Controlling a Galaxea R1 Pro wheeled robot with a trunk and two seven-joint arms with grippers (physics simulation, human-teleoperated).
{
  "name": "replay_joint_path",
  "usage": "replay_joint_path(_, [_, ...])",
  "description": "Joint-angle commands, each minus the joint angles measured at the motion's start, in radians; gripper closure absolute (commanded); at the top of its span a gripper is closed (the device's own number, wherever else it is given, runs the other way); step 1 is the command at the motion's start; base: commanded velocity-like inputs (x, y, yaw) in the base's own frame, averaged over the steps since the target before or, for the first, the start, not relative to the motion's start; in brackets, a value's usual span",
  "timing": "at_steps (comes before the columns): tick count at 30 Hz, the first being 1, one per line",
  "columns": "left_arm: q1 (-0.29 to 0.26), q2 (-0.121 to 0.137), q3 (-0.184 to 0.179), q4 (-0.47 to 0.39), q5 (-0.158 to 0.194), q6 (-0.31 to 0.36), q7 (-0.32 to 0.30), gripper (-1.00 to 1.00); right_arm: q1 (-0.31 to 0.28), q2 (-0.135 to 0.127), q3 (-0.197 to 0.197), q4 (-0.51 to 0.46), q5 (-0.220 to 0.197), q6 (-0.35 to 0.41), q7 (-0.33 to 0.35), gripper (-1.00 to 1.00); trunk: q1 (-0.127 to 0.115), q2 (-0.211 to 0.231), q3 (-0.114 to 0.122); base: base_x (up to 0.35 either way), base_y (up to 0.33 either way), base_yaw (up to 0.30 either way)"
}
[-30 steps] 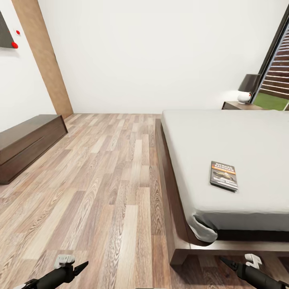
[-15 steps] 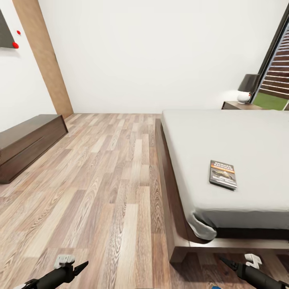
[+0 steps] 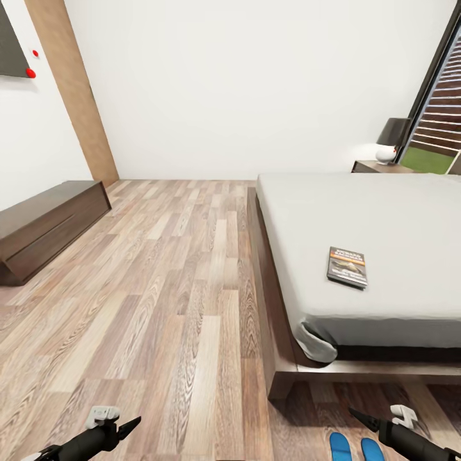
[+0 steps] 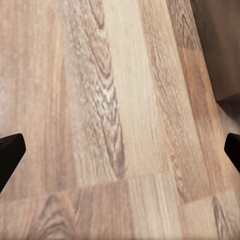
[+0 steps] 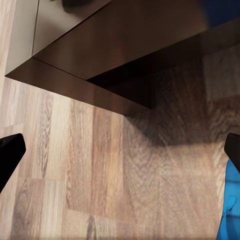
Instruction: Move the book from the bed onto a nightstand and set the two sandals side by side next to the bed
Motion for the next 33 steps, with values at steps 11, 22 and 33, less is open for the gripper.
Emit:
replay_joint_path(11, [-0.001, 0.0, 0.004, 0.001, -0.003, -0.003, -0.004, -1.0, -0.002, 0.0, 0.008, 0.004, -0.006, -0.006, 0.004, -1.0, -0.002, 0.0, 0.011, -0.001, 0.0, 0.0])
replay_joint_path(22, [-0.001, 0.0, 0.002, 0.001, -0.003, -0.003, -0.004, -1.0, -0.002, 0.0, 0.008, 0.004, -0.006, -0.006, 0.004, -1.0, -0.007, 0.003, 0.053, 0.0, 0.0, 0.0])
replay_joint_path(33, [-0.001, -0.019, 0.002, 0.001, -0.003, -0.002, -0.002, -1.0, -0.002, 0.039, 0.015, 0.001, 0.073, -0.006, 0.009, -1.0, -0.015, 0.012, 0.095, 0.0, 0.0, 0.0])
